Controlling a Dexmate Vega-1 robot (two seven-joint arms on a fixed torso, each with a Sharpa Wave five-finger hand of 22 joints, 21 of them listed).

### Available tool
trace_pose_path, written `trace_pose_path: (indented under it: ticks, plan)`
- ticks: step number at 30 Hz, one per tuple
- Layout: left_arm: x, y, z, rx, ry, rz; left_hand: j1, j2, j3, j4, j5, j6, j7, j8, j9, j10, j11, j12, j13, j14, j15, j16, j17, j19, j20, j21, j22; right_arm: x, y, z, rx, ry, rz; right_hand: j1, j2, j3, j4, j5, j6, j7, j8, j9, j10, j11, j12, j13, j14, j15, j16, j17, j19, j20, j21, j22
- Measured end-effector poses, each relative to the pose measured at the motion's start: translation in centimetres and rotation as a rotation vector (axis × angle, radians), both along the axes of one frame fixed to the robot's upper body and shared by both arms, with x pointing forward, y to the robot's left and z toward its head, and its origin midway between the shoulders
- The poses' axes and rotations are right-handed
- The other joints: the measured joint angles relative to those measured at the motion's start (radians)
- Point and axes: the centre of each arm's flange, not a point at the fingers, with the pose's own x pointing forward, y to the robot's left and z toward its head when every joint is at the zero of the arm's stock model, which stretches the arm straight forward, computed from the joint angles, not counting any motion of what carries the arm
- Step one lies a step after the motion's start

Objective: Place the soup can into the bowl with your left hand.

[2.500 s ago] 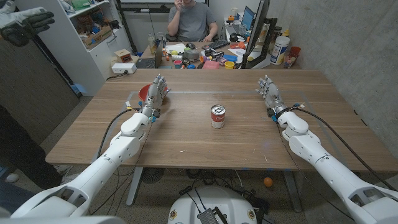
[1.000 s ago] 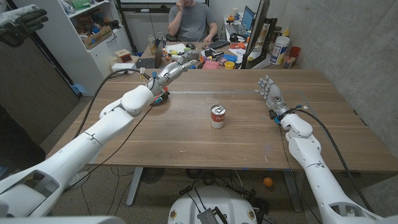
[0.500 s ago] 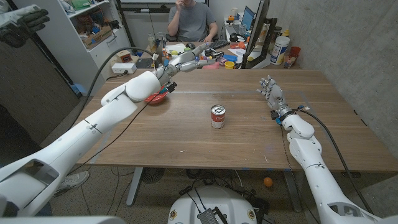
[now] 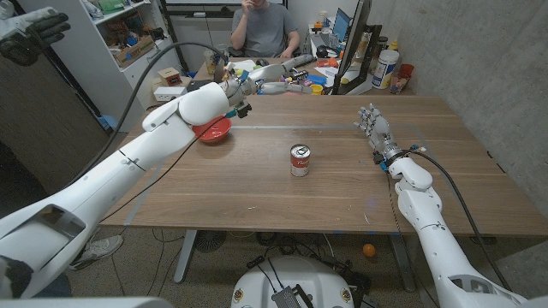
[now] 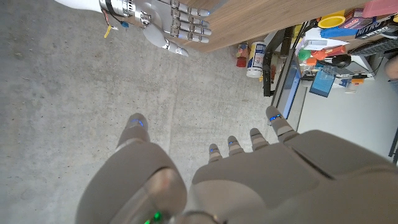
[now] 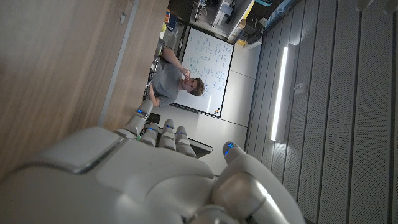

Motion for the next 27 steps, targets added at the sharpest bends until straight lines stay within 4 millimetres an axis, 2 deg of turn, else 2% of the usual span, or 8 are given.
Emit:
trace_pose_path:
  ticks: [4, 11, 14, 27]
  plan:
    - [-0.4, -0.7, 0.3, 0.048, -0.015, 0.001, 0.018, -0.002, 0.000, -0.008, 0.004, 0.000, 0.000, 0.000, 0.000, 0.000, 0.000, 0.000, 0.000, 0.000, 0.000, 0.008, 0.005, 0.000, 0.011, -0.005, 0.000, 0.1, -0.1, 0.0, 0.003, 0.000, -0.001, 0.000, 0.000, 0.000, 0.000, 0.000, 0.000, 0.000, 0.000, 0.000, 0.000, 0.000, 0.000, 0.000, 0.000, 0.000, 0.000, 0.000, 0.000, 0.000, 0.000, 0.000]
    - [-1.4, -2.1, 0.8, 0.151, -0.037, -0.004, 0.047, -0.008, -0.008, -0.016, 0.011, 0.000, 0.000, 0.000, 0.000, -0.001, 0.010, 0.005, 0.000, 0.000, 0.000, 0.008, 0.005, 0.000, 0.012, -0.019, 0.005, 0.1, -0.4, -0.1, 0.007, -0.002, -0.006, 0.000, 0.000, 0.000, 0.000, 0.000, 0.009, 0.002, 0.000, 0.000, 0.000, 0.000, 0.000, 0.000, 0.004, 0.004, 0.000, 0.000, 0.000, 0.000, -0.004, 0.000]
    - [-1.8, -2.7, 0.9, 0.199, -0.040, -0.005, 0.056, -0.010, -0.010, -0.018, 0.011, 0.000, 0.000, 0.000, 0.000, 0.003, 0.014, 0.005, 0.005, 0.000, 0.010, 0.004, 0.005, 0.000, 0.022, -0.025, 0.005, 0.1, -0.5, -0.1, 0.009, -0.003, -0.008, 0.000, 0.000, 0.000, 0.000, 0.000, 0.009, 0.002, 0.000, 0.000, 0.000, 0.000, 0.000, 0.000, 0.004, 0.004, 0.000, 0.000, 0.000, 0.000, -0.004, 0.000]
    - [-2.7, -4.0, 1.2, 0.373, -0.015, 0.023, 0.092, -0.002, -0.014, -0.022, 0.025, 0.000, 0.000, 0.000, 0.005, 0.003, 0.033, 0.005, 0.005, -0.003, 0.018, 0.001, 0.009, 0.000, 0.022, -0.035, 0.010, 0.2, -0.7, -0.3, 0.016, -0.002, -0.010, 0.000, 0.000, 0.000, 0.000, 0.000, 0.009, 0.002, 0.000, 0.000, 0.004, 0.004, 0.000, 0.000, 0.004, 0.003, 0.000, 0.000, 0.000, 0.000, -0.011, 0.000]
